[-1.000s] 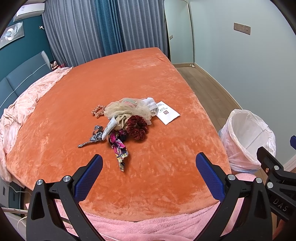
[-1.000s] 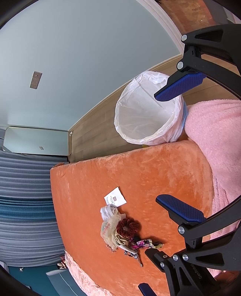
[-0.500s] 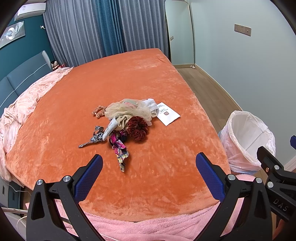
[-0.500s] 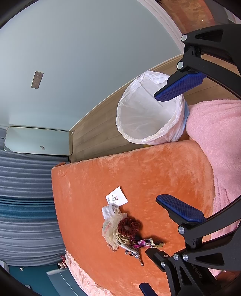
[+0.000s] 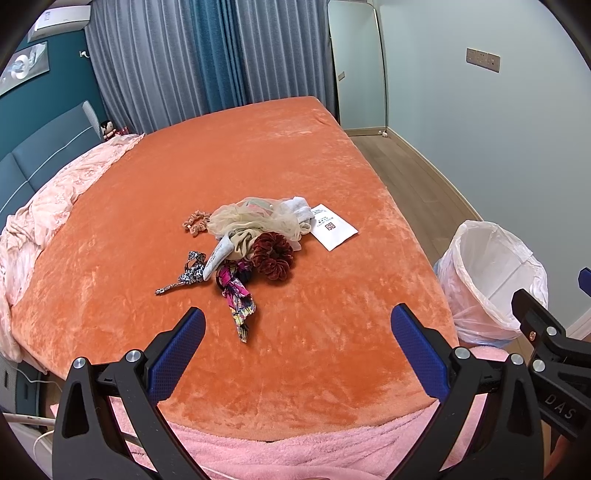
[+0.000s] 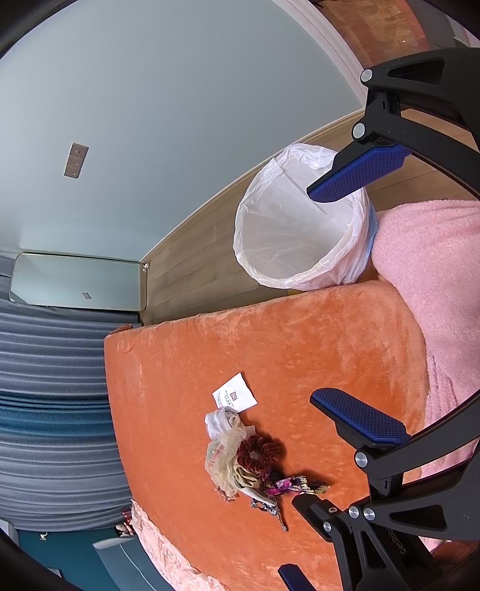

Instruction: Collect trash

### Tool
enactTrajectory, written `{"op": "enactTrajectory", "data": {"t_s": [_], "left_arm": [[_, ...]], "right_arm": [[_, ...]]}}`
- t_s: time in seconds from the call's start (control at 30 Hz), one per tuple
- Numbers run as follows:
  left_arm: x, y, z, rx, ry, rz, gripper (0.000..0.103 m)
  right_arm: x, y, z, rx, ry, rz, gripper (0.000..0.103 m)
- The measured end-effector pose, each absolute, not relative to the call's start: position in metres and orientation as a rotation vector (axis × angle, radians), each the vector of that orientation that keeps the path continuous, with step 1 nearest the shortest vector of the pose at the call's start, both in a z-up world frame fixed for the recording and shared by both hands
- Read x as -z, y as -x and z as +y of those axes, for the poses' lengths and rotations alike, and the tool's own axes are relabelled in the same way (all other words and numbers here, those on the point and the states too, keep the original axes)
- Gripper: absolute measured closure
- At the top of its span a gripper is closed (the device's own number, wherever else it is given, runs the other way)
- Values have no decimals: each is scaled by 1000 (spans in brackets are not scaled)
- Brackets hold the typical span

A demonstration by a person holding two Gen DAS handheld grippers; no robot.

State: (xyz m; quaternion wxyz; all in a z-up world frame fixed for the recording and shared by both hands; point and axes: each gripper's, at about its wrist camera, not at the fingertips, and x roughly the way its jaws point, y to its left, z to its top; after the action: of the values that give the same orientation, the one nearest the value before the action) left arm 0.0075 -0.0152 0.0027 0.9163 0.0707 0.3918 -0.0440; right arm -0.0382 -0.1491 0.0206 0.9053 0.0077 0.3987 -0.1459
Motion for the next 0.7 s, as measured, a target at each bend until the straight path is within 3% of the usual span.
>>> {"op": "enactTrajectory", "data": {"t_s": [0.7], "left_arm": [[-4, -15, -1, 97, -79, 821, 7]], "right_arm": [[-26, 29, -136, 302, 8, 795, 7]]}}
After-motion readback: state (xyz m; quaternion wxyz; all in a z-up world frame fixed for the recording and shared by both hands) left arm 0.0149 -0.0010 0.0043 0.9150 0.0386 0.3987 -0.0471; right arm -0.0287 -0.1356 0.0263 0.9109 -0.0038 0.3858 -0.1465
